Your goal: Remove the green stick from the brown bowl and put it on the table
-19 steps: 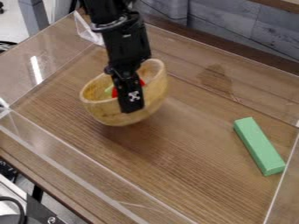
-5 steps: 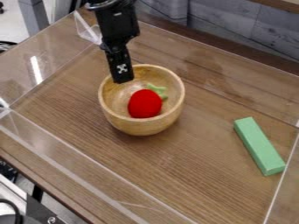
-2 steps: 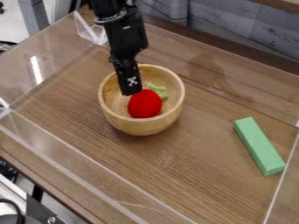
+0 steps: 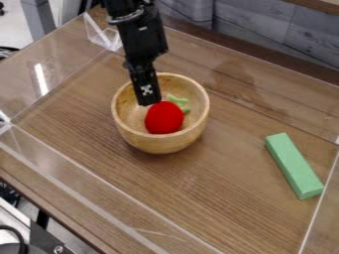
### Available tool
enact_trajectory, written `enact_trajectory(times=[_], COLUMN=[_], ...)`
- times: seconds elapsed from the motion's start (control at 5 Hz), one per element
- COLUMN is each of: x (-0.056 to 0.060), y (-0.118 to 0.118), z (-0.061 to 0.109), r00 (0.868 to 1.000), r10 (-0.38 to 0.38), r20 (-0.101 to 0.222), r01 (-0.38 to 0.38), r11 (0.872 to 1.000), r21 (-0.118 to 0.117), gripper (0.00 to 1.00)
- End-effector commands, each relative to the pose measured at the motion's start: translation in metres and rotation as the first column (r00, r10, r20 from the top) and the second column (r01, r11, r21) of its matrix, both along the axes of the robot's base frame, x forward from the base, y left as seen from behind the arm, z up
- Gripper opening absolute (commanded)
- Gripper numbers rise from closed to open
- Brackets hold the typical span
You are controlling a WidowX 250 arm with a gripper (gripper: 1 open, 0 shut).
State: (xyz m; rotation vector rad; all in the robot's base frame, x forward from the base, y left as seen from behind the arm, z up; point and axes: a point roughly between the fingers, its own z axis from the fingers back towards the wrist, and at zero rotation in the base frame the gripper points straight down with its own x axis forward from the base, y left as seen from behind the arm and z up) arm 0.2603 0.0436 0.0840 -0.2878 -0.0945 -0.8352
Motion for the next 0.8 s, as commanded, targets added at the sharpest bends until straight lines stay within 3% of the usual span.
enact_trajectory(times=[0.0,0.2,0.6], x=[0.008,0.008,0.01], y=[0.002,0.002,0.027], z=[0.015,0.016,0.029], r00=[0.998,0.997,0.994], r10=[0.023,0.045,0.082], r20=[0.06,0.062,0.071], r01=[-0.023,-0.046,-0.081], r11=[1.0,0.999,0.997], r21=[0.01,0.006,-0.006], gripper=[0.0,0.0,0.0])
